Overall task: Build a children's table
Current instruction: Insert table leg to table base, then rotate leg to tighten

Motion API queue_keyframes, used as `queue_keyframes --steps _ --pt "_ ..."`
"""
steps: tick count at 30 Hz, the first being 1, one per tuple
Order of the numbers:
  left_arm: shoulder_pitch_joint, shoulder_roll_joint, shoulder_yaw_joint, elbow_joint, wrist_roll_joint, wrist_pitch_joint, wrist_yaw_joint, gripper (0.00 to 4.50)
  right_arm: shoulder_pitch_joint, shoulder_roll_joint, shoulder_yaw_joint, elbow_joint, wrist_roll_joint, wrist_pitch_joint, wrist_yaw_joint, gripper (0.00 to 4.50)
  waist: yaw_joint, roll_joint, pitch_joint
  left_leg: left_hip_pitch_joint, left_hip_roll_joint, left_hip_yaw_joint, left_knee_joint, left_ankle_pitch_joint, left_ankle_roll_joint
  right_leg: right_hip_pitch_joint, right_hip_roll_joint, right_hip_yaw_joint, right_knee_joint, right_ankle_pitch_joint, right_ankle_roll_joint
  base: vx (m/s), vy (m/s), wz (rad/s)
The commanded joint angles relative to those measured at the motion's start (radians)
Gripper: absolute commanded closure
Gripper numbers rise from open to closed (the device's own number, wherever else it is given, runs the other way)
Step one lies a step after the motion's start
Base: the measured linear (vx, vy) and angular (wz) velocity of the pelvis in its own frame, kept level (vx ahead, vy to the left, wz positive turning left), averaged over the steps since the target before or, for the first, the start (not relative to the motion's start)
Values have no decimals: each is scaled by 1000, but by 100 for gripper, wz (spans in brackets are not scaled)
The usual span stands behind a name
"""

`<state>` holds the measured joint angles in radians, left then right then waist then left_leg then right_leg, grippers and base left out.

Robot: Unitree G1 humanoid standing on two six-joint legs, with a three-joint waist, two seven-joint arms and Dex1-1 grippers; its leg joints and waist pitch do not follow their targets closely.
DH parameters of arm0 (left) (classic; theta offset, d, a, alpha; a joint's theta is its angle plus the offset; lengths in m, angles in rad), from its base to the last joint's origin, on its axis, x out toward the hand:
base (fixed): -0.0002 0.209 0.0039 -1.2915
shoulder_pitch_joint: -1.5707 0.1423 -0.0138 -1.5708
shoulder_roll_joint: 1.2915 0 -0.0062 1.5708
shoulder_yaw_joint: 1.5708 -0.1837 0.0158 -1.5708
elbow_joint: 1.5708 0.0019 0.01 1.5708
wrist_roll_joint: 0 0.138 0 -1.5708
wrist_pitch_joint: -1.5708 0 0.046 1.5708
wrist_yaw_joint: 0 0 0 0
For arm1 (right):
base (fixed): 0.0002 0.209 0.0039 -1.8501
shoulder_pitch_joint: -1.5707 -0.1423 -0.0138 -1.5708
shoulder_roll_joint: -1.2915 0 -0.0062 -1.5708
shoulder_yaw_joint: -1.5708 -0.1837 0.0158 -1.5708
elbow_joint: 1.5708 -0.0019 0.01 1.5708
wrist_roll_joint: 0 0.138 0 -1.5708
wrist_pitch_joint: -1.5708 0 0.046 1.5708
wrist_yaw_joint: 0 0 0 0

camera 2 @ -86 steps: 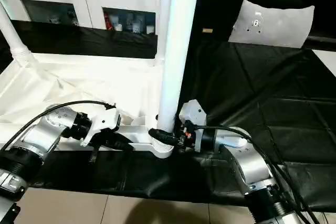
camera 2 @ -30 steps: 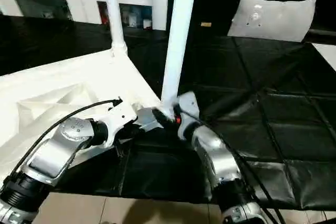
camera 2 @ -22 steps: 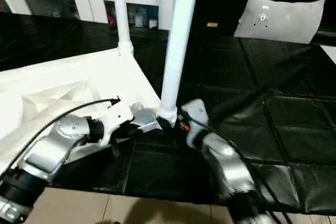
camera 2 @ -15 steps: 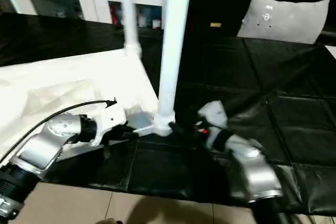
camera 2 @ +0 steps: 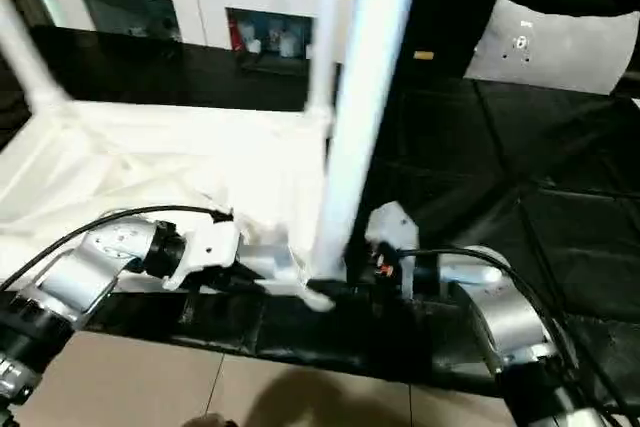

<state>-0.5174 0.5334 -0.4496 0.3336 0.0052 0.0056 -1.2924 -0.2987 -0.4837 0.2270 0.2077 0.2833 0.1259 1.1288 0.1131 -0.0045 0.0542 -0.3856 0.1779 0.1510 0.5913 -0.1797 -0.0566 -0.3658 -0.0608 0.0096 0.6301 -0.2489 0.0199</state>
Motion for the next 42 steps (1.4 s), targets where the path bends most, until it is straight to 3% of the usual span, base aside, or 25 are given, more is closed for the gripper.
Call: queue_keyframes --steps 1,5,18,23,29,31,32,34,35,36,38,40,42 --pt "-19 -5 -33 1 22 -40 -36 450 -16 -4 6 15 -5 14 14 19 -5 4 -66 27 42 2 -67 -138 32 29 -60 14 -57 123 -268 0 0 0" --pt "-27 -13 -38 20 25 -58 -42 450 -21 -12 8 8 17 41 45 49 -2 2 -68 25 41 3 -63 -108 48 30 -60 13 -53 164 -269 0 0 0" --pt "-34 -25 -39 60 31 -92 -49 450 -28 -23 22 23 0 64 85 164 3 1 -69 25 44 3 -63 -116 47 30 -62 12 -53 140 -276 0 0 0" --pt "-31 -29 -27 59 17 -76 -47 450 -11 -19 27 8 9 83 90 176 4 1 -69 26 44 3 -62 -116 47 30 -62 12 -52 140 -278 0 0 0" --pt "-5 -64 27 -3 -30 77 31 450 58 50 8 -35 23 151 -32 177 7 1 -67 25 43 3 -63 -108 49 29 -62 12 -53 143 -278 0 0 0" --pt "5 -89 43 -32 -31 138 89 450 76 110 -10 -36 14 168 -141 177 1 1 -63 26 42 3 -69 -148 34 26 -63 13 -59 80 -272 0 0 0" --pt "15 -135 65 -70 -36 227 172 450 92 180 -20 -30 1 190 -253 177 -9 5 -57 28 44 2 -78 -204 1 20 -63 14 -66 -13 -263 0 0 0" --pt "16 -160 74 -86 -30 263 216 450 96 213 -28 -27 -1 207 -299 178 -19 5 -52 28 41 -2 -86 -260 -30 18 -64 15 -75 -119 -245 0 0 0" --pt "16 -164 75 -89 -27 268 224 450 96 220 -31 -28 -1 213 -307 178 -24 4 -52 28 40 -3 -87 -272 -35 17 -63 15 -77 -142 -237 0 0 0" --pt "12 -192 84 -95 -19 298 270 450 88 253 -48 -11 -1 222 -358 178 -32 2 -51 20 39 -6 -91 -275 -40 25 -63 14 -79 -167 -216 0 0 0" --pt "0 -258 110 -102 2 359 375 450 67 315 -79 31 -11 229 -461 178 -39 6 -48 26 40 -3 -90 -294 -44 12 -63 18 -85 -180 -208 0 0 0" --pt "-16 -327 131 -103 18 409 479 450 43 356 -99 80 -40 215 -550 178 -44 2 -47 26 37 -2 -88 -297 -45 10 -65 20 -92 -225 -197 0 0 0" --pt "-22 -358 140 -108 23 436 521 450 33 371 -108 99 -54 210 -587 178 -46 2 -49 25 36 -2 -87 -280 -40 12 -63 20 -92 -206 -188 0 0 0"
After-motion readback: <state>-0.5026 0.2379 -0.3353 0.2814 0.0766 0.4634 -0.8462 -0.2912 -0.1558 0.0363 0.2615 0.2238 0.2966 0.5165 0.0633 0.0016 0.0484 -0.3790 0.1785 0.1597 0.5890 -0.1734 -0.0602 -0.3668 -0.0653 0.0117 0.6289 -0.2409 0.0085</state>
